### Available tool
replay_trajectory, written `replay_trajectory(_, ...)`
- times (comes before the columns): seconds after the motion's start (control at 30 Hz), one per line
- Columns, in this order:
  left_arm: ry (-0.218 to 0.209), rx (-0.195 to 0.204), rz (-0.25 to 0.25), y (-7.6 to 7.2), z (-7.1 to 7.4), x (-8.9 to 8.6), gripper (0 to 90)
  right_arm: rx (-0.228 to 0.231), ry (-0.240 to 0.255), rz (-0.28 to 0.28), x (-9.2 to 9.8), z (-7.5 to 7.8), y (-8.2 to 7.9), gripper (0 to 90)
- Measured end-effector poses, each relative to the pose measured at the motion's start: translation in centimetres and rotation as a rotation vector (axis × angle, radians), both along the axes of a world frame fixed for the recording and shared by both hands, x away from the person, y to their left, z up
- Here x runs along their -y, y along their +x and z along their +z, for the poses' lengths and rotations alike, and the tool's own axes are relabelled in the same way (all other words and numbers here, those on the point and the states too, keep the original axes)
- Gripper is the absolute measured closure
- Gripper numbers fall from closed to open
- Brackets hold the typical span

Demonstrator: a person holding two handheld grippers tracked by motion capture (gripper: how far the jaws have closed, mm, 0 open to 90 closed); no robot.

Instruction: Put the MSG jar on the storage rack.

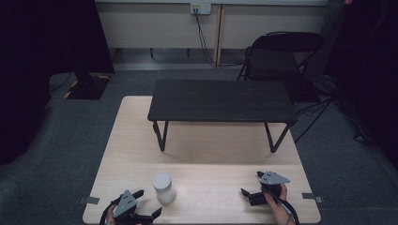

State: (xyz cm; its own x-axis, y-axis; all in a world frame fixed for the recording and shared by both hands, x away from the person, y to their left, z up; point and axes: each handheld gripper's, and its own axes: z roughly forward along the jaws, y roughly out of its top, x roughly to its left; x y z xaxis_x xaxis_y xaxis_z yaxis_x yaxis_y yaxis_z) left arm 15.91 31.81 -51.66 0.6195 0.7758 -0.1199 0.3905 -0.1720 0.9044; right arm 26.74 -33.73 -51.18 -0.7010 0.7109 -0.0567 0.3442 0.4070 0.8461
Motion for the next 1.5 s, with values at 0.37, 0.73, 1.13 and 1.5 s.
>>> replay_trajectory(0.37, -0.005, 0.046, 0.005, -0.4, 0.8, -0.2, 0.3, 0.004, -0.002, 0.003, 0.0, 0.0, 0.0, 0.0)
replay_trajectory(0.73, 0.031, 0.127, -0.051, 1.3, 3.3, 1.1, 1.7, 0.004, -0.002, 0.003, 0.0, 0.0, 0.0, 0.0)
replay_trajectory(1.13, 0.059, 0.133, -0.083, 3.5, 5.0, 3.5, 24.2, 0.005, -0.001, 0.003, 0.0, 0.0, 0.0, 0.0)
replay_trajectory(1.5, 0.057, 0.129, -0.079, 3.7, 5.2, 3.5, 34.1, 0.003, -0.001, 0.003, 0.0, 0.0, 0.0, 0.0)
